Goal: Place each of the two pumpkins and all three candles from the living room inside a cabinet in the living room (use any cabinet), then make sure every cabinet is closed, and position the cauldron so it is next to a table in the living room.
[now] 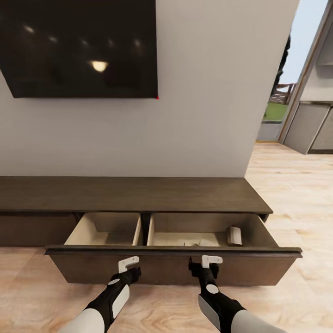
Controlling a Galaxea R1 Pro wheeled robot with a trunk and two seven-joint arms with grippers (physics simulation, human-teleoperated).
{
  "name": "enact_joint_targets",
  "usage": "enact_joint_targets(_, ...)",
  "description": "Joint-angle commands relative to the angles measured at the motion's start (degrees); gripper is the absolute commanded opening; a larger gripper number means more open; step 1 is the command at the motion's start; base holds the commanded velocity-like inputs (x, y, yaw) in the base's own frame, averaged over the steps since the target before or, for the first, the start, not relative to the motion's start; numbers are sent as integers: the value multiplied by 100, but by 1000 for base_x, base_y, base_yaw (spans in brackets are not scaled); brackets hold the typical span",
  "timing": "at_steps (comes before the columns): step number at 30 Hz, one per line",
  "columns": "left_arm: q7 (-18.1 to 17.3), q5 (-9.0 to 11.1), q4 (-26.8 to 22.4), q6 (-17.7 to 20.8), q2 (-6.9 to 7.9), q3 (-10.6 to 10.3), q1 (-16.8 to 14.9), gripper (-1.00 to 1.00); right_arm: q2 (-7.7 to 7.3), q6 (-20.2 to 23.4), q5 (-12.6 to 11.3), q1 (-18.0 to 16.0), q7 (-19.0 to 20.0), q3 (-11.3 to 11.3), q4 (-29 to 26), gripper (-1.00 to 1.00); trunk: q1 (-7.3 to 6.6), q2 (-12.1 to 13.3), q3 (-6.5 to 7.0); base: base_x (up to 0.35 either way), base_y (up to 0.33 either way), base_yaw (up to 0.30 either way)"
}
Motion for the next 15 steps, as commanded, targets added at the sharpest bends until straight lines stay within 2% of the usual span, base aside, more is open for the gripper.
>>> enact_joint_targets(1, 6, 47, -7, 8, -5, 16, -1, 100, -1, -28, -23, -8, -25, 49, -2, 100, 2, -2, -5, 328, 0, 0)
enact_joint_targets(15, 6, 55, 2, 8, -6, 16, -1, 100, 7, -27, -23, -8, -25, 49, -2, 100, 2, -2, -5, 328, 0, 0)
